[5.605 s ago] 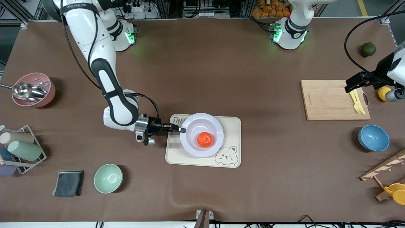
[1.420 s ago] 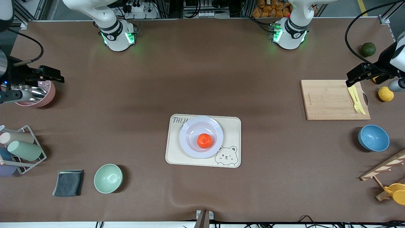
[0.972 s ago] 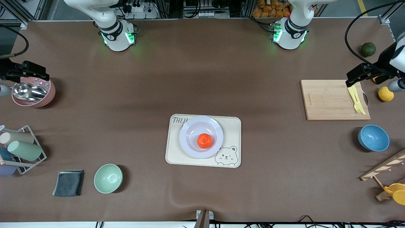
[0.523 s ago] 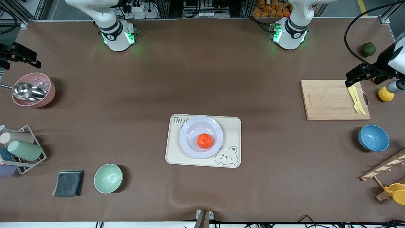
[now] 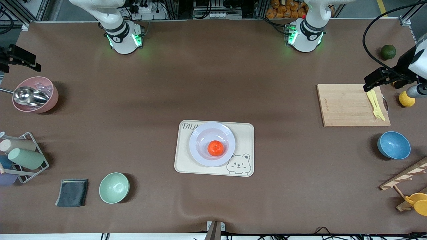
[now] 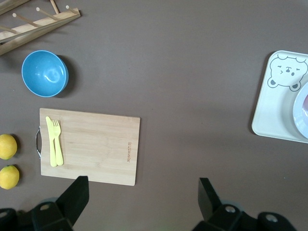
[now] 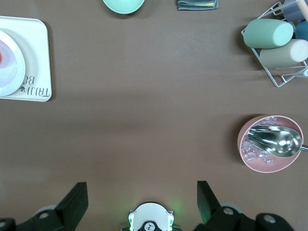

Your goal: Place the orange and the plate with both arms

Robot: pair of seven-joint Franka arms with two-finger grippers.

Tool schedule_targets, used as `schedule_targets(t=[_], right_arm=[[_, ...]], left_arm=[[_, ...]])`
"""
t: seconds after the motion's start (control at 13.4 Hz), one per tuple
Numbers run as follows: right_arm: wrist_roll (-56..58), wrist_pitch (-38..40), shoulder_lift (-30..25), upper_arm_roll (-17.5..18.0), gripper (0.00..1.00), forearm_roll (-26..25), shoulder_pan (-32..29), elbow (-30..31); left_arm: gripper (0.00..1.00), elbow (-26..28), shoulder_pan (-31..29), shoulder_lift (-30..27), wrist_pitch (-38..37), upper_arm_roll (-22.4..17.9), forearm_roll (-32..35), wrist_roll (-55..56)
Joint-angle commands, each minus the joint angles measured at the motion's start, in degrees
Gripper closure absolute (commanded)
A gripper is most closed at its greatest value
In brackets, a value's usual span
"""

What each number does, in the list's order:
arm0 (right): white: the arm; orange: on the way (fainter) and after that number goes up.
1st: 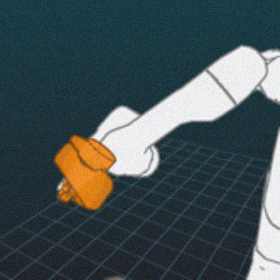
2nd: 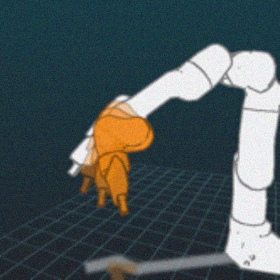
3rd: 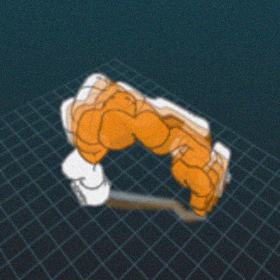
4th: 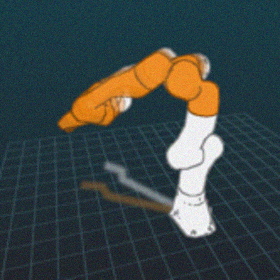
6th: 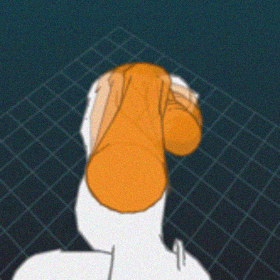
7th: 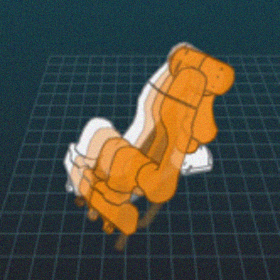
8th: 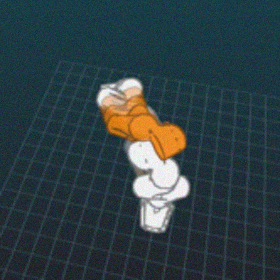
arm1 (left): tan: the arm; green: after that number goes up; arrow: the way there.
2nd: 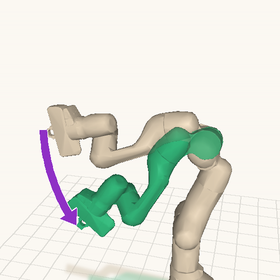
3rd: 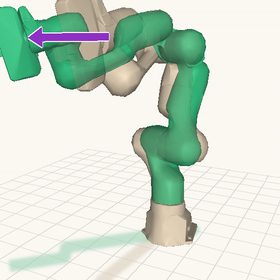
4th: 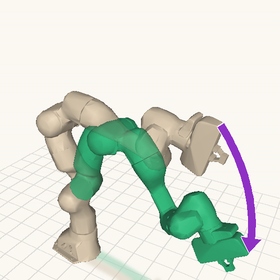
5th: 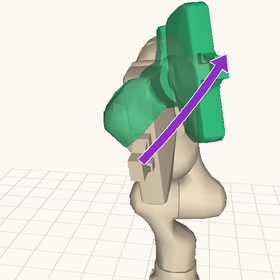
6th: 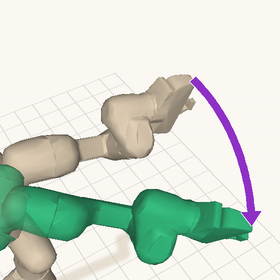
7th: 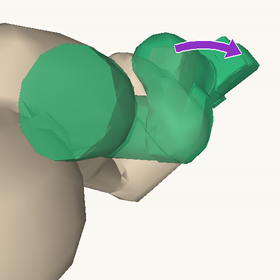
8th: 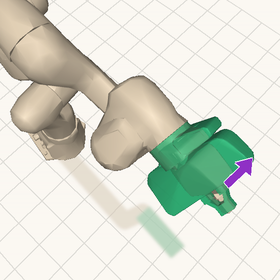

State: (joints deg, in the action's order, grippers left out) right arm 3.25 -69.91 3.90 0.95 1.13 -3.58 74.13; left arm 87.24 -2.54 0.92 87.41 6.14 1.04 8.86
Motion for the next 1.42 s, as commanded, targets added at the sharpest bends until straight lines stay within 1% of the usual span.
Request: schedule_targets(t=[0.0,0.3,0.52,0.75,0.9,1.35], right_arm=[[-1.05,0.47,-0.03,1.33,0.0,0.37,-1.17,-0.39],[-0.79,-1.72,0.15,1.42,0.0,0.8,-1.43,-0.39],[-0.35,-5.93,1.37,1.25,0.0,0.63,-1.43,1.44],[-0.35,-8.48,1.81,1.33,0.0,0.45,-1.52,2.59],[-0.35,-14.09,1.99,1.33,0.0,0.36,-1.61,7.58],[-0.44,-12.54,1.2,1.16,0.0,-0.78,-1.34,6.9]], left_arm=[[0.0,0.65,-0.36,-0.83,-0.23,0.1,-0.33,-1.56],[0.0,1.53,-0.45,-1.44,-0.14,0.1,-0.42,-1.65],[0.0,0.31,-0.45,-1.09,-0.23,0.01,-0.33,-1.65],[0.0,-1.01,-0.45,-0.65,-0.23,0.01,-0.25,-1.65],[0.0,-1.01,-0.45,-0.65,-0.23,0.01,-0.25,-1.74],[0.0,-1.01,-0.36,-0.65,-0.23,0.01,-0.16,-1.74]])
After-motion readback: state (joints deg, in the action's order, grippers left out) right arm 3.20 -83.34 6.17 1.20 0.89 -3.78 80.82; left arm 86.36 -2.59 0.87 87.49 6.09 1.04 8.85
